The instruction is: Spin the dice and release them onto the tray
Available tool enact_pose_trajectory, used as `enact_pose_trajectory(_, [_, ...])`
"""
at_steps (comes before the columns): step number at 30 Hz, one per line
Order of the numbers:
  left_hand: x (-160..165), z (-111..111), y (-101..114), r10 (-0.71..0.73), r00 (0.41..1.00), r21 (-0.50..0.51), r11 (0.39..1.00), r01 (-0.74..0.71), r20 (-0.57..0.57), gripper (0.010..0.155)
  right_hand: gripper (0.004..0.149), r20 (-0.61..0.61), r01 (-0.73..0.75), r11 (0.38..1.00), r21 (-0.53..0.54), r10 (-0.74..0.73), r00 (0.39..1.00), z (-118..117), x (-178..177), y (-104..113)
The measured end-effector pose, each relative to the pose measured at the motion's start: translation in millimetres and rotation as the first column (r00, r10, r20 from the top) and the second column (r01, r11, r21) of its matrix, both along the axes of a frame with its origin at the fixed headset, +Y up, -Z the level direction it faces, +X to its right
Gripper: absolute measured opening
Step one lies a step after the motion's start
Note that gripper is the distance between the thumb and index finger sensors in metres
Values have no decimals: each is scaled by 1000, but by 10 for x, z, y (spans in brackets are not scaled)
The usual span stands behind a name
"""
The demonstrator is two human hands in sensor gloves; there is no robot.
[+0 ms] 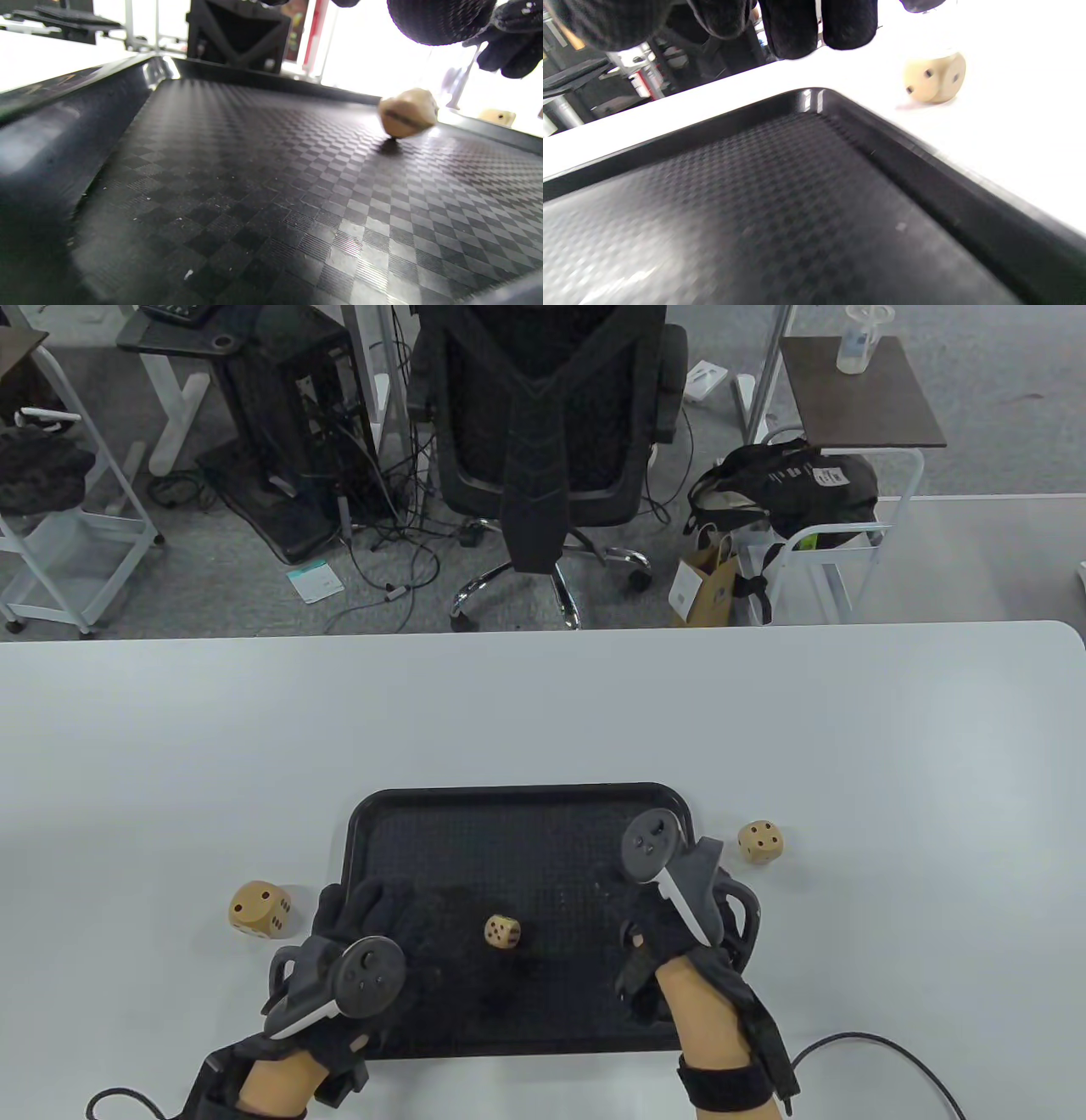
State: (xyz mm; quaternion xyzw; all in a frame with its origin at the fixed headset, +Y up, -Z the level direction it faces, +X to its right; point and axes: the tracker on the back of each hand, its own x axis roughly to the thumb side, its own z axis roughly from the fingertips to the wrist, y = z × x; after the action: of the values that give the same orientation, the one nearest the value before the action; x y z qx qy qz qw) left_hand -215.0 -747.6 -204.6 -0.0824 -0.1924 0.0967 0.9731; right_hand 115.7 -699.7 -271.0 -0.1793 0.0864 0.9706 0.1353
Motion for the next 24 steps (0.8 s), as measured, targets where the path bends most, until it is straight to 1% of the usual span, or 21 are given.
enact_pose_trajectory(2, [-11, -3, 2, 4, 1000, 0, 1000, -4, -2, 76, 77, 61, -7, 1000, 26, 5, 998, -28, 142, 3])
enact_pose_trajectory(3, [-17, -6, 1, 7, 1000, -1, 1000, -7, -3, 75, 78, 113, -17, 999, 34, 14, 993, -54, 258, -14])
enact_pose_trajectory(6, [-26, -11, -4, 9, 1000, -5, 1000, -9, -6, 75, 82, 199, -33, 999, 28, 27, 980, -93, 443, -73])
enact_pose_trajectory(10, [-36, -16, -5, 12, 1000, -11, 1000, -12, -9, 75, 86, 330, -61, 998, -21, 64, 942, -154, 721, -241])
enact_pose_trajectory(14, [-66, -40, -18, 24, 1000, -23, 999, -24, -13, 75, 85, 438, 9, 996, -89, 31, 898, -191, 974, -498])
enact_pose_trajectory(17, [-92, -59, -40, 28, 999, -34, 999, -28, -20, 76, 86, 460, 4, 996, -91, 38, 887, -206, 1067, -606])
enact_pose_trajectory(20, [-111, -80, -62, 27, 999, -44, 999, -29, -27, 75, 85, 461, -4, 991, -131, 64, 885, -222, 1120, -675])
enact_pose_trajectory(24, [-119, -89, -79, 26, 999, -50, 998, -28, -31, 75, 77, 455, -27, 992, -119, 79, 887, -246, 1129, -713])
